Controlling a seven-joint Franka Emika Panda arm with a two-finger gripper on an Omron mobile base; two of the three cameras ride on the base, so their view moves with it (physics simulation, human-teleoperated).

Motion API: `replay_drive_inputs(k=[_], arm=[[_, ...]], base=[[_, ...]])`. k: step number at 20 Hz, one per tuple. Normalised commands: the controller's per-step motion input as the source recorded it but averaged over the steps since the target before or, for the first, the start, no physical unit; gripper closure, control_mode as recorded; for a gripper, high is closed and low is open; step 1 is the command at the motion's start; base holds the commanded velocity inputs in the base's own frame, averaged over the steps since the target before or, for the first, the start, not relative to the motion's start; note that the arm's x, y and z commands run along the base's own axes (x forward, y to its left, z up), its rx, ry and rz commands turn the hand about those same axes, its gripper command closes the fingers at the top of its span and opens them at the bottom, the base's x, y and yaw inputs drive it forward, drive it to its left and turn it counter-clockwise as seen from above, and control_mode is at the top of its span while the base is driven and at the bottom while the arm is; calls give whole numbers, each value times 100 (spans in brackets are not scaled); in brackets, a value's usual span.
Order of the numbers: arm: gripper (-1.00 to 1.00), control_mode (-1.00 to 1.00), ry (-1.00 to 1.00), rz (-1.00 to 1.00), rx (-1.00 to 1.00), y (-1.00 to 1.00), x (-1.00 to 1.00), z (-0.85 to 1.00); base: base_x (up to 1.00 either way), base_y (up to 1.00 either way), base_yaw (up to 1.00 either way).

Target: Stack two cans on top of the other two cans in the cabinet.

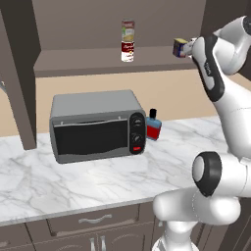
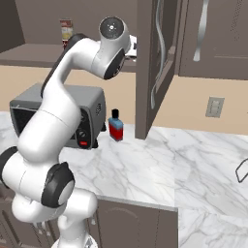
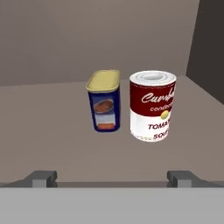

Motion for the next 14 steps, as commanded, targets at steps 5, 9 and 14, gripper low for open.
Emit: replay_drive_inputs(k=[5,9,14], arm=[[-100,-100,1,-7,-3,-17,28,-14],[-100,-100,1,-7,-2,-24,27,-12],[-100,-100,0,-5,0,-17,23,-5]], base=[[0,0,0],[0,0,0],[0,0,0]])
